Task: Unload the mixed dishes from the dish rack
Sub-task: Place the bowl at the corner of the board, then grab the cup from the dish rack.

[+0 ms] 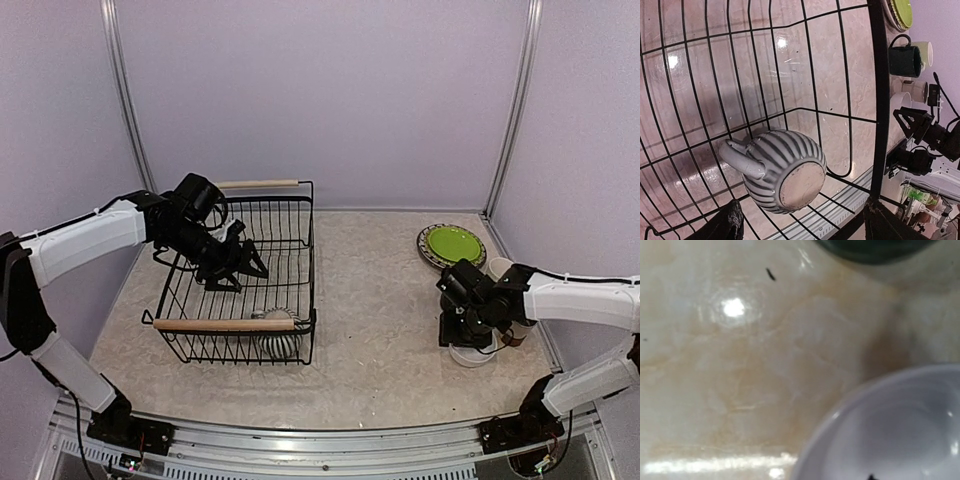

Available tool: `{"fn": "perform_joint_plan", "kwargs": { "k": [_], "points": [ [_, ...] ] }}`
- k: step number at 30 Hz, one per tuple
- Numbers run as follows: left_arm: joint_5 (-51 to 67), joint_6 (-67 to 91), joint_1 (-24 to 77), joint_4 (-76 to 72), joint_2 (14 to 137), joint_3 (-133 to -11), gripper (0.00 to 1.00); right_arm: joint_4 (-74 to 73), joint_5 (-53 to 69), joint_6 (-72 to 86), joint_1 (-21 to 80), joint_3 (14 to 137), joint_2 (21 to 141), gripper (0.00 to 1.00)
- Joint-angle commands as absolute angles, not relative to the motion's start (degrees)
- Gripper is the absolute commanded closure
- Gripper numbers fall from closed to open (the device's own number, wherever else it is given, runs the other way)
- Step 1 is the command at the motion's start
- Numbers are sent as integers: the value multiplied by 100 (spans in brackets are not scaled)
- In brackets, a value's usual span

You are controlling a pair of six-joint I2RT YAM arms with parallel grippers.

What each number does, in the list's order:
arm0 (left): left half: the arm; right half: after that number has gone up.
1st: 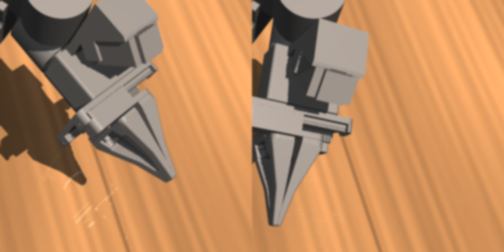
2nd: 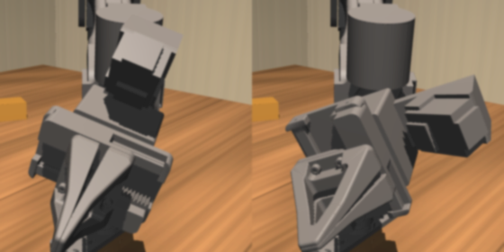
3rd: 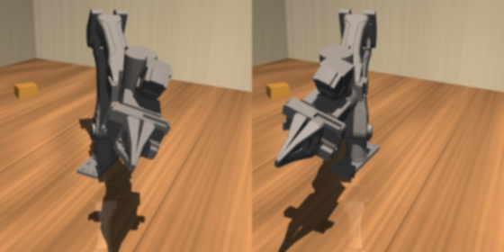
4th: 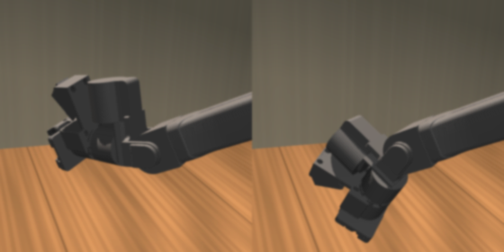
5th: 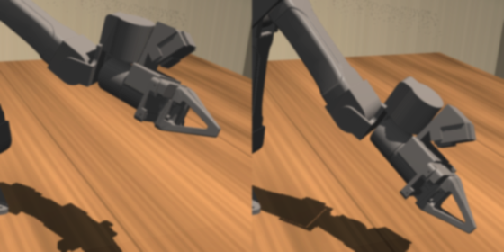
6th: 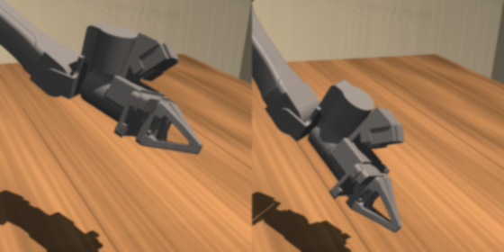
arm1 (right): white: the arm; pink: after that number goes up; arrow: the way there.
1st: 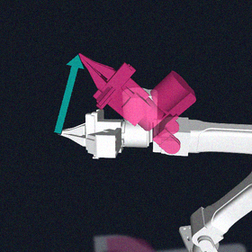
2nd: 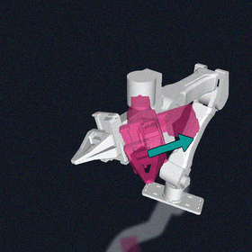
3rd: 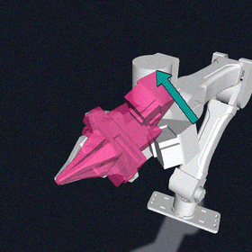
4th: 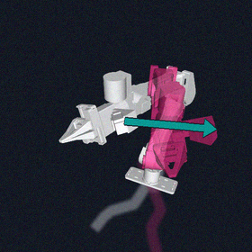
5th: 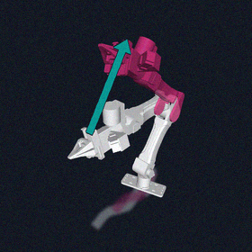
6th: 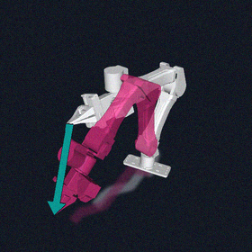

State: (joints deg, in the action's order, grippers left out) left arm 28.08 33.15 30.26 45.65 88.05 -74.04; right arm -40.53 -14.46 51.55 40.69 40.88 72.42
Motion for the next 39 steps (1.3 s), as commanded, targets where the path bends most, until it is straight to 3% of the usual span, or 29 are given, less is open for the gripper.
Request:
{"fn": "perform_joint_plan", "kwargs": {
  "k": [1,8,13,22,29,39],
  "points": [
    [2723,3720,3051,4682,8709,-7149,22,-4081,-1538,4998,4012,4231,6817,41],
    [2294,4884,3194,4654,8703,-6939,18,-3941,-1790,4617,4016,4496,6115,30],
    [1518,6179,3247,5333,8866,-7137,18,-3443,-1687,4244,4017,4570,5930,27],
    [1686,8040,3596,5326,9712,-7356,14,-3158,-1518,3891,4013,4482,5934,26],
    [1442,8543,3752,5516,10301,-7828,19,-3257,-1528,4014,4015,4251,5513,26],
    [1538,8940,3639,5096,10457,-7560,38,-3311,-1580,4127,4016,4211,5273,25]
  ]
}}
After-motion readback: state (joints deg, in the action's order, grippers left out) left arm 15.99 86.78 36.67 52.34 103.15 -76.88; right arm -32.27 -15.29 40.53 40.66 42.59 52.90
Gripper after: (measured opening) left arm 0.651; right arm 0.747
